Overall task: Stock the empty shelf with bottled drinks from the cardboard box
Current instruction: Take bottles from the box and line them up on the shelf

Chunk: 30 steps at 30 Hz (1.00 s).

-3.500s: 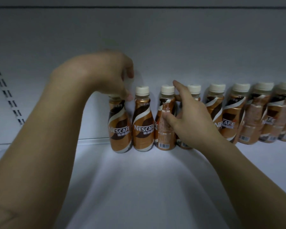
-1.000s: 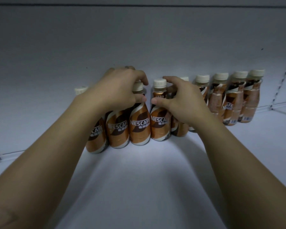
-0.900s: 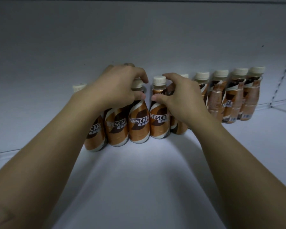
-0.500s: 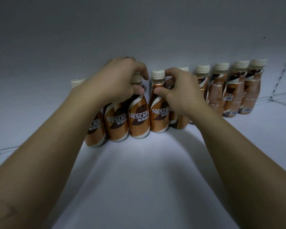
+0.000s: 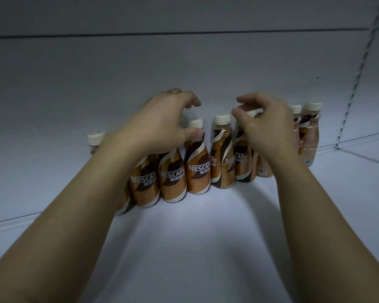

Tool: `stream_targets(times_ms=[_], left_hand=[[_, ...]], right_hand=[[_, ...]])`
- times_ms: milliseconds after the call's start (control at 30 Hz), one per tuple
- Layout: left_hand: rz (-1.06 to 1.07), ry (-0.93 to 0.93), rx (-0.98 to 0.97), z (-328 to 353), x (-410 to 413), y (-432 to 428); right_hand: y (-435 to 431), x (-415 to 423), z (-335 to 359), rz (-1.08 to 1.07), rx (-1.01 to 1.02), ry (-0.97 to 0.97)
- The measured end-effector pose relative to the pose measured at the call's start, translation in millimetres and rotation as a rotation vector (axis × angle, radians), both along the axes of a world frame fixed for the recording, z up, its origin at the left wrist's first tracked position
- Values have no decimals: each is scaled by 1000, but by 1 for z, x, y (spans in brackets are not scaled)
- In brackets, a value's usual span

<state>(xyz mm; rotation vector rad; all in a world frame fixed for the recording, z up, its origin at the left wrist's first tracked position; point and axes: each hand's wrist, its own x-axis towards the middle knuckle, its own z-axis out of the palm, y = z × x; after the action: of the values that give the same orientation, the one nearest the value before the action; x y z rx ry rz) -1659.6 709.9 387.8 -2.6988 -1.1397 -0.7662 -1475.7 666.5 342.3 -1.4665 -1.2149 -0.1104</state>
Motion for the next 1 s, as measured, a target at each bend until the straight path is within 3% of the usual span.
stream_targets(times_ms=[200,333,467,633,867,1000], left_hand=[[-44,41,-76,11,49,9],[-36,105,-115,4,74,21],[6,103,-44,1,85,27],[60,90,55,-14,91,34],[-83,-10,-149,-7,79,31],[-78,-30,-142,-10,79,32]], right_hand=[[9,13,-14,-2,-139,-9],[13,18,-15,-48,-117,-7],[18,33,-14,-165,-50,27],[20,34,-21,-136,-165,-71],[23,33,-27,-60,-193,-14],[26,34,-33,-30,-231,-22]])
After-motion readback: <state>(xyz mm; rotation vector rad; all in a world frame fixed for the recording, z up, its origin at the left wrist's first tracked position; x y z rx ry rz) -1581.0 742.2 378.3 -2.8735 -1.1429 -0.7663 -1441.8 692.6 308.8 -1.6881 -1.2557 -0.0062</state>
